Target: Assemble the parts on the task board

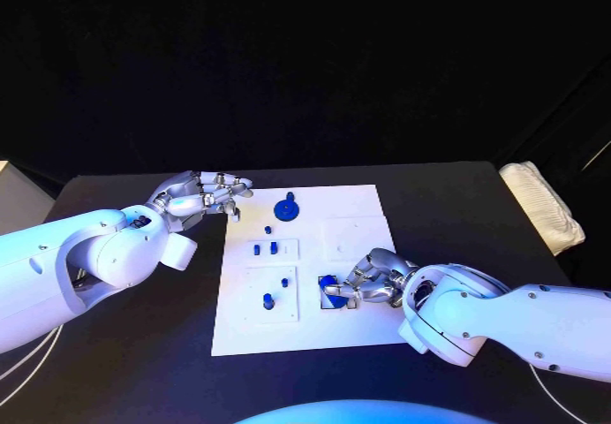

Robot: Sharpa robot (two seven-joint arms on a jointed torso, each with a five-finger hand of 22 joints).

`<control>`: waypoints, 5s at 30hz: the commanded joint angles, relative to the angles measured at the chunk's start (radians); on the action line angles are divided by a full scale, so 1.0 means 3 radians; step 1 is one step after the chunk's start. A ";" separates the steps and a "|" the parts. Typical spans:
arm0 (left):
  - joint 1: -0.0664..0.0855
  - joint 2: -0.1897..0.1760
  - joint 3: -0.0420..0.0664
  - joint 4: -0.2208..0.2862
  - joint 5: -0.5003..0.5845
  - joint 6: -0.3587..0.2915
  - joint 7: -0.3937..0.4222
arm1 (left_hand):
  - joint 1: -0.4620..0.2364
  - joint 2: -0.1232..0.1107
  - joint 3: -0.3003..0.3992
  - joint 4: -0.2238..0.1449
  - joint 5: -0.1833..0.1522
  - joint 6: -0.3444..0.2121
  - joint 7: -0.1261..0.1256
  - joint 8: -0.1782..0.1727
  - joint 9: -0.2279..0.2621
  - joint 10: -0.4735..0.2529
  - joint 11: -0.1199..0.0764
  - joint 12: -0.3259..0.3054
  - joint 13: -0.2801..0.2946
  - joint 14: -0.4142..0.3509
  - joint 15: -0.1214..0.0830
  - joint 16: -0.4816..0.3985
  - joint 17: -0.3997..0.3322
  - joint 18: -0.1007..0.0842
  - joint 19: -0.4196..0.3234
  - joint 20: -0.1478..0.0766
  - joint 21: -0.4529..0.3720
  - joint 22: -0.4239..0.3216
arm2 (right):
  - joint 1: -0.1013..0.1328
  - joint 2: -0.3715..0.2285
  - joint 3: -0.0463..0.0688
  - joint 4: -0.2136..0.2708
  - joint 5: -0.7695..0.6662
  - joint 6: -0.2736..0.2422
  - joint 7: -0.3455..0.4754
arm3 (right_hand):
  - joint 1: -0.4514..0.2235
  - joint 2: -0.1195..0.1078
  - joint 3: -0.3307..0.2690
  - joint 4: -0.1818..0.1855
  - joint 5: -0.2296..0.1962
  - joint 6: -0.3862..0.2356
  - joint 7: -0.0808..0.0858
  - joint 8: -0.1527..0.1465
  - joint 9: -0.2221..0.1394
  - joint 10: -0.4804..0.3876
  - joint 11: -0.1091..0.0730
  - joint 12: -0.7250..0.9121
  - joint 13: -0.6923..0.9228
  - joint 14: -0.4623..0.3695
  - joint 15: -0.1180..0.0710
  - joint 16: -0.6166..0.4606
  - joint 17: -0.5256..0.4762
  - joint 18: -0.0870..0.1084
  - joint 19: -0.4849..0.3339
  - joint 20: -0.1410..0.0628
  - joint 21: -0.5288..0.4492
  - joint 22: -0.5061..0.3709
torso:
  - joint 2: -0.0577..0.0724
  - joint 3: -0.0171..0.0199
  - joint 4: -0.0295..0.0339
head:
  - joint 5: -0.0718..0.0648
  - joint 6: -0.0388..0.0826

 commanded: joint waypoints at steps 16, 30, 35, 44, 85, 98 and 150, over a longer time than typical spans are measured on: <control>0.0002 0.0003 0.0002 0.0005 0.0012 0.0041 0.0018 | 0.0018 0.0005 -0.0002 0.0027 0.0000 -0.0015 -0.0003 0.0010 -0.0004 -0.0028 -0.0006 0.0024 0.0005 0.0007 0.0012 -0.0013 0.0005 0.0048 0.0021 0.0012 -0.0015 -0.0005 | -0.0003 -0.0017 0.0000 0.0017 0.0025 0.0067 0.0209 | 0.0161 0.0172 -0.0249 -0.0033 0.0002 -0.0042 0.0016 0.0031 0.0031 0.0073 -0.0007 -0.0048 0.0400 0.0319 -0.0006 0.0006 0.0751 -0.0048 0.0349 -0.0002 0.0020 0.0877 | 0.0000 0.0004 -0.0001 | 0.0003 -0.0003; 0.0001 0.0001 0.0002 0.0000 0.0012 0.0044 0.0016 | 0.0019 0.0005 -0.0003 0.0029 0.0000 -0.0017 -0.0002 0.0010 -0.0005 -0.0030 -0.0006 0.0025 0.0005 0.0007 0.0012 -0.0013 0.0005 0.0048 0.0022 0.0012 -0.0016 -0.0005 | -0.0003 -0.0177 0.0000 0.0094 0.0020 0.0296 0.0508 | 0.0736 0.0025 -0.0140 -0.0043 0.0014 -0.0026 0.0008 0.0044 0.0031 0.0091 -0.0015 -0.0029 0.0433 0.0331 -0.0012 0.0029 0.0802 -0.0048 0.0349 -0.0008 0.0020 0.0877 | -0.0002 0.0002 -0.0002 | 0.0010 -0.0008; 0.0001 0.0001 0.0002 -0.0002 0.0012 0.0046 0.0015 | 0.0019 0.0005 -0.0003 0.0029 0.0000 -0.0017 -0.0002 0.0010 -0.0005 -0.0030 -0.0006 0.0025 0.0005 0.0007 0.0012 -0.0013 0.0005 0.0048 0.0022 0.0012 -0.0016 -0.0005 | -0.0003 -0.0198 0.0000 0.0097 -0.0011 0.0307 0.0535 | 0.0747 0.0023 -0.0127 -0.0034 0.0015 -0.0025 0.0010 0.0043 0.0030 0.0092 -0.0015 -0.0027 0.0435 0.0331 -0.0013 0.0030 0.0804 -0.0048 0.0349 -0.0008 0.0020 0.0877 | -0.0002 0.0001 -0.0002 | 0.0011 -0.0008; 0.0001 -0.0001 0.0002 -0.0001 0.0012 0.0047 0.0010 | 0.0019 0.0005 -0.0003 0.0029 0.0000 -0.0017 -0.0002 0.0010 -0.0005 -0.0030 -0.0006 0.0025 0.0005 0.0007 0.0012 -0.0013 0.0005 0.0048 0.0022 0.0012 -0.0016 -0.0005 | -0.0003 -0.0187 0.0000 0.0074 -0.0080 0.0346 0.0502 | 0.0763 0.0027 -0.0100 -0.0023 0.0016 -0.0020 0.0008 0.0042 0.0027 0.0094 -0.0016 -0.0027 0.0437 0.0333 -0.0012 0.0035 0.0814 -0.0048 0.0349 -0.0009 0.0020 0.0877 | 0.0002 0.0001 0.0000 | 0.0013 -0.0013; 0.0001 -0.0010 0.0002 0.0000 0.0012 0.0058 -0.0004 | 0.0021 0.0030 0.0000 0.0048 0.0002 -0.0018 -0.0002 0.0014 -0.0007 -0.0036 -0.0005 0.0033 0.0005 0.0008 0.0014 -0.0015 0.0008 0.0047 0.0024 0.0012 -0.0018 -0.0007 | -0.0004 -0.0047 0.0000 -0.0084 -0.0473 0.0540 0.0283 | 0.0963 -0.0041 0.0077 -0.0054 0.0014 0.0015 0.0000 0.0017 -0.0017 0.0104 -0.0025 -0.0032 0.0452 0.0335 -0.0021 0.0039 0.0822 -0.0048 0.0349 -0.0017 0.0020 0.0877 | 0.0000 0.0001 -0.0001 | 0.0010 -0.0023; 0.0001 -0.0008 0.0002 -0.0001 0.0012 0.0059 -0.0008 | 0.0021 0.0030 0.0000 0.0048 0.0002 -0.0018 -0.0002 0.0014 -0.0007 -0.0036 -0.0005 0.0033 0.0005 0.0008 0.0014 -0.0015 0.0008 0.0047 0.0024 0.0012 -0.0018 -0.0007 | -0.0006 -0.0040 0.0000 -0.0085 -0.0536 0.0345 0.0200 | 0.0606 0.0069 0.0100 -0.0003 0.0008 0.0055 -0.0004 0.0023 -0.0029 0.0126 -0.0027 -0.0004 0.0474 0.0339 -0.0022 0.0046 0.0838 -0.0048 0.0349 -0.0017 0.0020 0.0877 | -0.0001 0.0000 -0.0003 | 0.0007 -0.0024; -0.0057 -0.0030 0.0000 0.0036 0.0051 0.0104 0.0148 | 0.0013 -0.0005 -0.0073 0.0093 -0.0004 -0.0010 -0.0028 0.0035 -0.0010 0.0069 -0.0038 0.0153 0.0051 0.0013 -0.0007 -0.0018 0.0020 0.0049 0.0028 0.0002 -0.0036 -0.0017 | 0.0044 -0.1052 -0.0013 0.0118 -0.1051 0.0248 0.0255 | 0.0739 -0.0142 0.0152 -0.0007 0.0009 -0.0043 0.0045 -0.0016 -0.0029 0.0069 0.0019 -0.0118 0.0441 0.0321 0.0020 0.0006 0.0765 -0.0048 0.0349 0.0025 0.0020 0.0877 | -0.0014 -0.0002 -0.0005 | -0.0131 0.0023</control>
